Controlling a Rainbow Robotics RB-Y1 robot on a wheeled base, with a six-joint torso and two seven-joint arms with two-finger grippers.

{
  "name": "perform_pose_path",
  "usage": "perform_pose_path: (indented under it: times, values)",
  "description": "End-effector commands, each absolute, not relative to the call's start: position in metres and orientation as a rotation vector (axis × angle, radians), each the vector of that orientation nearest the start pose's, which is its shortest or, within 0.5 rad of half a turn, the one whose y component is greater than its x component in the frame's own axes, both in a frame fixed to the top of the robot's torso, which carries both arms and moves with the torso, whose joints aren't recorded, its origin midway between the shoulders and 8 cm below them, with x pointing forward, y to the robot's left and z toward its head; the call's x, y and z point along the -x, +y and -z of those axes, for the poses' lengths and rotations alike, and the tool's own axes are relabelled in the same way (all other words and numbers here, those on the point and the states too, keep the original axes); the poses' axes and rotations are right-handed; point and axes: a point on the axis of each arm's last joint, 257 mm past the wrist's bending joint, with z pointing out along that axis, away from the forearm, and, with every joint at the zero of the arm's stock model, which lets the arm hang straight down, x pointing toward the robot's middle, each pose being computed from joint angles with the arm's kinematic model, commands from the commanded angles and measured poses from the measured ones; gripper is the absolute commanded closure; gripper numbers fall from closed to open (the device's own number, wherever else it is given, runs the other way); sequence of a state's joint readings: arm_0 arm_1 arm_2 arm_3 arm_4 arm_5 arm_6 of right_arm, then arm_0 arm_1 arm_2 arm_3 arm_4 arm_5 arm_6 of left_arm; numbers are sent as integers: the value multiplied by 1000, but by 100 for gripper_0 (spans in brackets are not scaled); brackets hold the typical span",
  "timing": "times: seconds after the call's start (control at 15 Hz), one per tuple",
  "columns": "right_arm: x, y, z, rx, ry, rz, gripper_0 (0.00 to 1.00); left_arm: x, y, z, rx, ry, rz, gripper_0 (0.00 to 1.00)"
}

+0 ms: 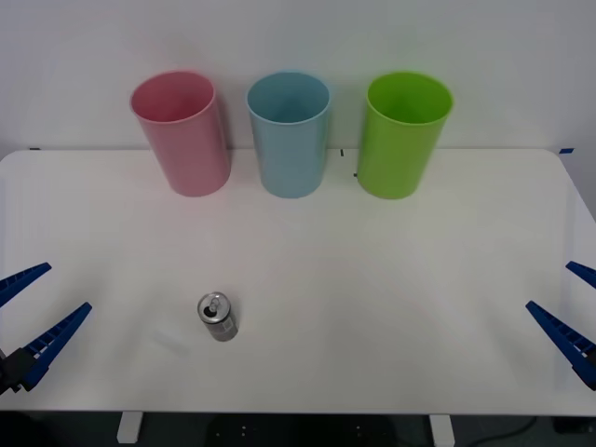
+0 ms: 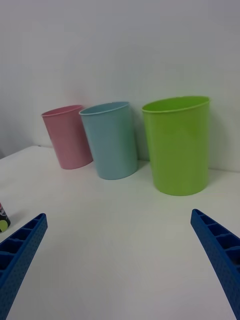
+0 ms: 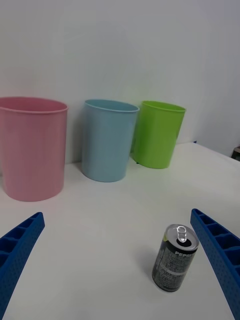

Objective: Grasp the object on the table and drop it into the matching bin: aluminum can to the light blue bin, PET bottle to the pink bin.

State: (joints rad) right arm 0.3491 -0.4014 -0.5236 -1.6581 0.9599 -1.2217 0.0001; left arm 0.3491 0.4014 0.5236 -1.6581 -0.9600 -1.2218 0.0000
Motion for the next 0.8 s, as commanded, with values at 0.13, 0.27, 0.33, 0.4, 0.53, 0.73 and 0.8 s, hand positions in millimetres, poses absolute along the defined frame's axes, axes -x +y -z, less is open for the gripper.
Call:
perform_pose_path:
  times: [0.13, 0.27, 0.33, 0.4, 0.53, 0.73, 0.8]
  values:
    - [-342, -330, 169, 465, 1441, -567, 0, -346, 323, 162, -494, 1423, 565, 0]
    - [-342, -330, 169, 465, 1441, -567, 0, -345, 325, 160, -520, 1433, 565, 0]
    - [-342, -330, 169, 465, 1441, -567, 0, -343, 328, 160, -523, 1439, 564, 0]
    - [-342, -330, 169, 465, 1441, -567, 0, -340, 330, 162, -527, 1448, 561, 0]
    - [-342, -330, 169, 465, 1441, -567, 0, -332, 334, 168, -542, 1475, 554, 0]
    - [-342, -330, 169, 465, 1441, -567, 0, -319, 337, 182, -569, 1521, 550, 0]
    - [-342, -330, 169, 465, 1441, -567, 0, -315, 335, 188, -578, 1532, 551, 0]
